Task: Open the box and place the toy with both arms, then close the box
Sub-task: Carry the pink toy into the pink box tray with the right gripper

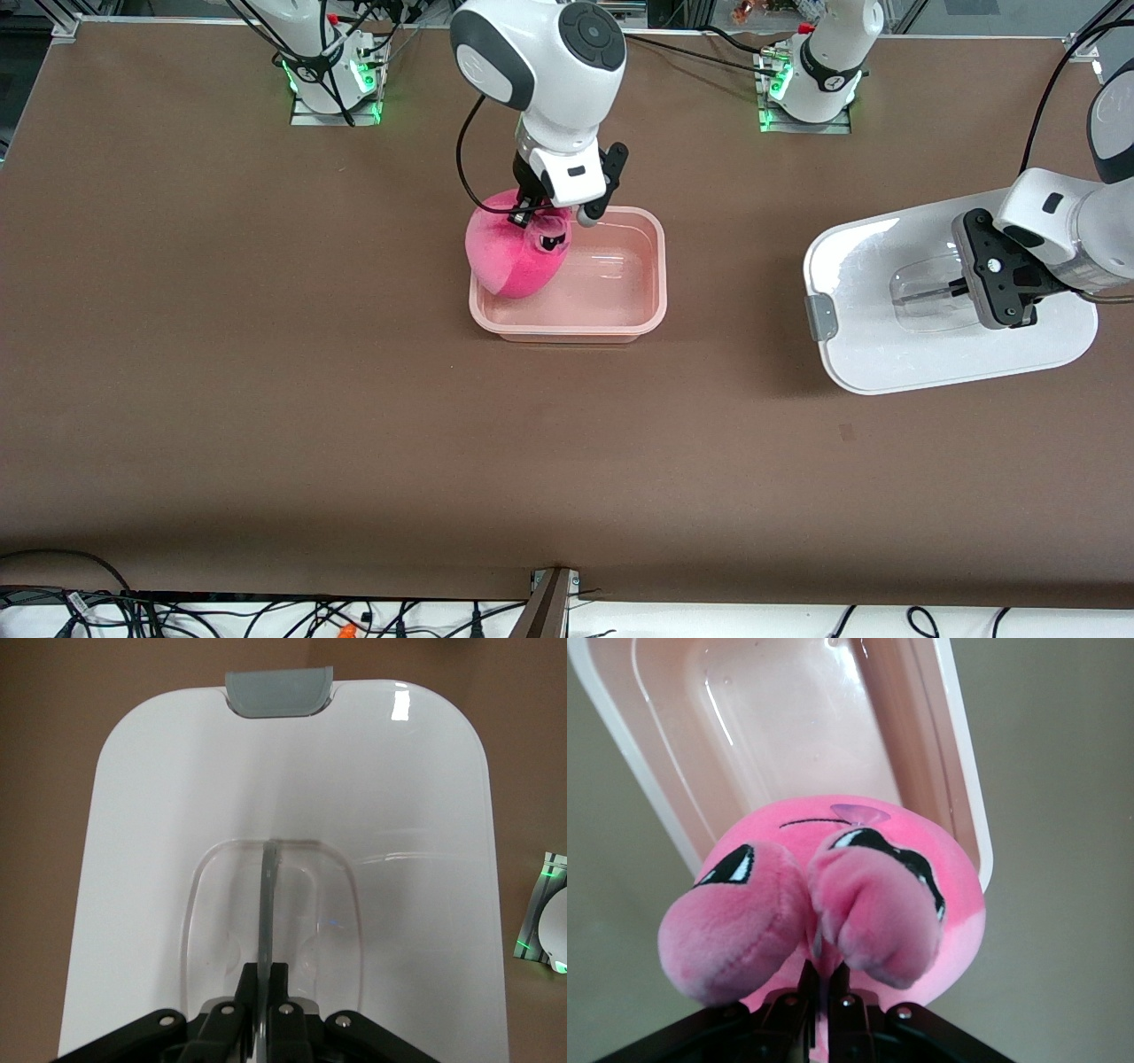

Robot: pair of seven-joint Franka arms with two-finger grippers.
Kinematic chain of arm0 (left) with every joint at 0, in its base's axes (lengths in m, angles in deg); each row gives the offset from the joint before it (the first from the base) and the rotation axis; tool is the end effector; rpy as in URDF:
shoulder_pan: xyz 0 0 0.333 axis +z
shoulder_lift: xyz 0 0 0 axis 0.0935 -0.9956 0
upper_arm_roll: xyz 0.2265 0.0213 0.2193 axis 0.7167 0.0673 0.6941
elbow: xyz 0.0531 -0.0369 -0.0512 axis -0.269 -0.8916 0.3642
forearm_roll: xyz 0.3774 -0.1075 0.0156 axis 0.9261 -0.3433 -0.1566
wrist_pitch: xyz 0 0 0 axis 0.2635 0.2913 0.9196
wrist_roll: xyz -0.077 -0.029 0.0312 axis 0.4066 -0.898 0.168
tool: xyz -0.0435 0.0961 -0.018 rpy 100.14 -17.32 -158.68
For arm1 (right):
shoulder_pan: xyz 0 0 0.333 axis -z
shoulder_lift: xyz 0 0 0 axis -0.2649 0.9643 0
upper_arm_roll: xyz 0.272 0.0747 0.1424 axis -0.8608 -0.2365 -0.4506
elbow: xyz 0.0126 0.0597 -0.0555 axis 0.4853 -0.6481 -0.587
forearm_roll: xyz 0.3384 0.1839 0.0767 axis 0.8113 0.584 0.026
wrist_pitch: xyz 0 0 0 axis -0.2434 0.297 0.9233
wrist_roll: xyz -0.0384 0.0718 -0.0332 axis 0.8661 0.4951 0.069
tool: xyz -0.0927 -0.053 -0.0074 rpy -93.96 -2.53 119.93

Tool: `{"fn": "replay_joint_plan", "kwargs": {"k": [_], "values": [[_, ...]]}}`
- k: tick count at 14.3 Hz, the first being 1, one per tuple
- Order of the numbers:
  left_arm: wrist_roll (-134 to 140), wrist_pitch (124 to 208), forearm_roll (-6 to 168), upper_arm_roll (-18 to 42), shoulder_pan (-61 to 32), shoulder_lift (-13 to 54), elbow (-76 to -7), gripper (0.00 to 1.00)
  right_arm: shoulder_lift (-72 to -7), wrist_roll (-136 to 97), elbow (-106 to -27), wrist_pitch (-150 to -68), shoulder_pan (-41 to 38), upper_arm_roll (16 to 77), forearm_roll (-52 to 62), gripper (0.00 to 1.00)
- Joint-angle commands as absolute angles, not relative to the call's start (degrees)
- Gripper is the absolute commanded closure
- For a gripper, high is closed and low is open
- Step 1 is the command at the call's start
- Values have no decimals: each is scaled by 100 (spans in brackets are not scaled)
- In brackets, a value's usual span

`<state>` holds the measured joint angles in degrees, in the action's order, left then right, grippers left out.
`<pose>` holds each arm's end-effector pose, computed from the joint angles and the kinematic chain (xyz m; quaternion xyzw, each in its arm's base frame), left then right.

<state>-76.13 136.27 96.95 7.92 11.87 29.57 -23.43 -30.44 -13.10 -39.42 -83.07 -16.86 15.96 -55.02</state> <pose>0.6247 -0.0121 0.5326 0.7761 -0.6256 -0.0703 0.0372 0.4630 0.5141 0.4403 0.8162 0.5621 -0.0616 0.1187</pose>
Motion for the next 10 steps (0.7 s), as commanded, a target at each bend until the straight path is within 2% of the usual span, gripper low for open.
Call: {"fn": "replay_joint_plan", "kwargs": {"k": [1,3,6,8,9,10], "values": [[-7683,13468,9846,745,1204,2873,-2150,100,-2439,-1213,-3246,-8230,-1918,1659,-5796,100],[-7683,13468,9846,745,1204,2873,-2150,100,-2192,-1231,-3218,-8440,-1971,1668,-5937,100],[-7683,13459,9854,745,1204,2873,-2150,100,-1928,-1248,-3227,-8467,-2330,2088,-6069,100],[-7692,13459,9854,745,1212,2873,-2150,100,-1735,-1309,-3236,-8650,-2349,2151,-6069,100],[-7692,13459,9846,745,1212,2873,-2150,100,-1638,-1406,-3236,-8843,-2349,2151,-6069,96],[-7692,13459,9846,745,1212,2873,-2150,100,-1541,-1563,-3236,-9054,-2349,2151,-6069,88]]}}
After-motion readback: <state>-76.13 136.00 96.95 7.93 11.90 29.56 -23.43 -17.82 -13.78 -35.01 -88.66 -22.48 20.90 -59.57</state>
